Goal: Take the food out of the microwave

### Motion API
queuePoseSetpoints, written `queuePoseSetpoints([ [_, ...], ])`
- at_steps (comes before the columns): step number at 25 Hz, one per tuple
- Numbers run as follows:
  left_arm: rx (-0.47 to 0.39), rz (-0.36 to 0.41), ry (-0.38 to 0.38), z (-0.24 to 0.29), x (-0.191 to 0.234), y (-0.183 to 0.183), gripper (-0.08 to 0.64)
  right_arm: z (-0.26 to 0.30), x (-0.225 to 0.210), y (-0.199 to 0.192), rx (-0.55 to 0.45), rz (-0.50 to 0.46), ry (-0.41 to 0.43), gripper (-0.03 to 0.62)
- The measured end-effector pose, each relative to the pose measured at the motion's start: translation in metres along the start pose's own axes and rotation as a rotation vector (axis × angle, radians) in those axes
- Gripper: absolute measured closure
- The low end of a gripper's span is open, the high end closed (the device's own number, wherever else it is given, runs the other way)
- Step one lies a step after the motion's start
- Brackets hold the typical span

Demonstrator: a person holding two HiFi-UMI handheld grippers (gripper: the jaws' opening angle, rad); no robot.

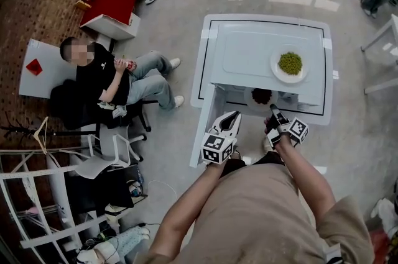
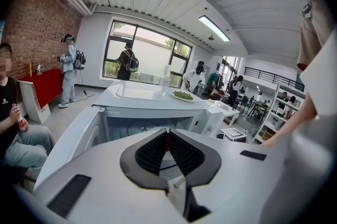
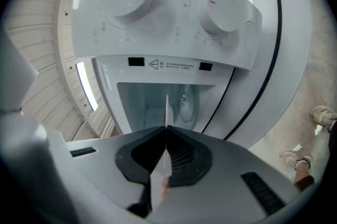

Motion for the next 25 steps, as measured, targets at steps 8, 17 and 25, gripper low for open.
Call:
queuePoseSetpoints([
  [8, -0.056, -0.027, 0.024, -0.018, -0.007, 0.007, 0.552, -0.037, 0.024, -0.027, 0.091, 0.029, 0.020, 0.578],
  [17, -0.141, -0.079, 0.076, -0.041, -0.013, 0.017, 0.552, -0.071, 0.066, -0.043, 0.185, 0.039, 0.039, 0.578],
  [25, -0.232, -0.086, 0.117, -0.064, -0.021, 0.037, 0.552, -0.098, 0.108, -0.045, 0.227, 0.020, 0.059, 0.579],
])
Point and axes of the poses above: the fingertips, and each gripper's own axes: z forward along the fingers, x to its left, y out of its top, the point moved 8 cm from there along -z, backward along the fingers, and after that the axes turned 13 degrees about z, right-handed, at the moved point
